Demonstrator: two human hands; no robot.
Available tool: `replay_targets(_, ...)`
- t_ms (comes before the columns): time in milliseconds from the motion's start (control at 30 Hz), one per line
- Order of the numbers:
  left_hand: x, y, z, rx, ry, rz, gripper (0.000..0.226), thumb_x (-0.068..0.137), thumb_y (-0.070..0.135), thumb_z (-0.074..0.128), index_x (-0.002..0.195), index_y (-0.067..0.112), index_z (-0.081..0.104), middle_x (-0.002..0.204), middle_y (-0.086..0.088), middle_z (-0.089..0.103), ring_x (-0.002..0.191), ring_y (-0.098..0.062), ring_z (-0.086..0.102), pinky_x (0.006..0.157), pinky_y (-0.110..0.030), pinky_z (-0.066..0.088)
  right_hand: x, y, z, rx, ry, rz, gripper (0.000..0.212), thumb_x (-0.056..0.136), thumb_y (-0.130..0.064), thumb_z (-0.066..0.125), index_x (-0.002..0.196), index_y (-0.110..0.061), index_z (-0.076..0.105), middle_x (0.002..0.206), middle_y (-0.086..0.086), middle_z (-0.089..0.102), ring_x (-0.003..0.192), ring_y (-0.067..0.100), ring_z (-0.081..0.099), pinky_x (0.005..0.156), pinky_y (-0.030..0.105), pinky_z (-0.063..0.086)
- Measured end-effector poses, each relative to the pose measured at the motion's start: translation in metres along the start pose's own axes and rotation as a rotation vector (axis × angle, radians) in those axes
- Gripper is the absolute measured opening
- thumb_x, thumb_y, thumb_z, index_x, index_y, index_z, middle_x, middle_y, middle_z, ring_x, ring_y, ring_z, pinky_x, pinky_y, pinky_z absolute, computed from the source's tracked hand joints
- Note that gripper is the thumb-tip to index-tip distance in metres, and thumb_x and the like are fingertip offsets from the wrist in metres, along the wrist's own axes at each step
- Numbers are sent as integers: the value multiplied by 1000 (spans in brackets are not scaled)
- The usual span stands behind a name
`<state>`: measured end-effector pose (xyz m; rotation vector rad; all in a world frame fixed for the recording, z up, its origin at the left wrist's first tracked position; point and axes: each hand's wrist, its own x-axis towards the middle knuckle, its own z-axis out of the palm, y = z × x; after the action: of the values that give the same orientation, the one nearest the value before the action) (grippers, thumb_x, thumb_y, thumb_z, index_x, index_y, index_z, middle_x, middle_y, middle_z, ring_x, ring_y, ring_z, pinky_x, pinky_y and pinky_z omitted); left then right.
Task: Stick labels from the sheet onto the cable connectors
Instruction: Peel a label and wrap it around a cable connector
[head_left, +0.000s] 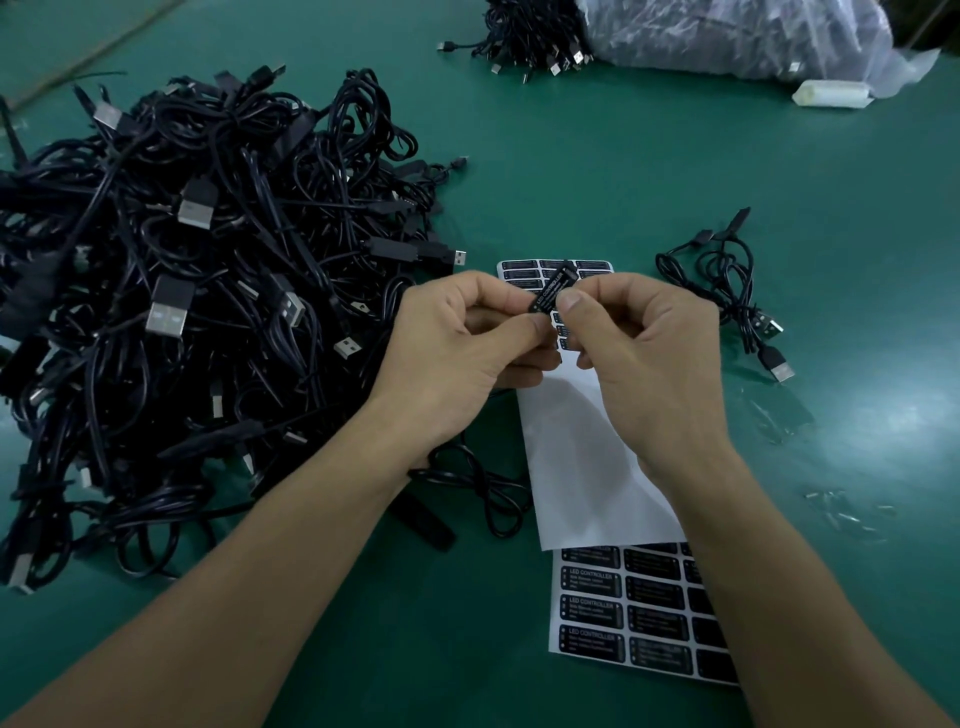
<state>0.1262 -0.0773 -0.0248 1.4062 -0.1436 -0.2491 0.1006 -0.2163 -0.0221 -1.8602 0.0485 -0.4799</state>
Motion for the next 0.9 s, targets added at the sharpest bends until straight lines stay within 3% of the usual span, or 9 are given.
replay_targets(900,-3,1,3,7,40,39,10,89,-5,68,84,1,63,63,-5,73,56,-14,71,55,-23,59,-4,-4,4,-6,77,-20,19,86,-10,70,71,-22,70,58,-16,66,50,-4,56,52,9,42)
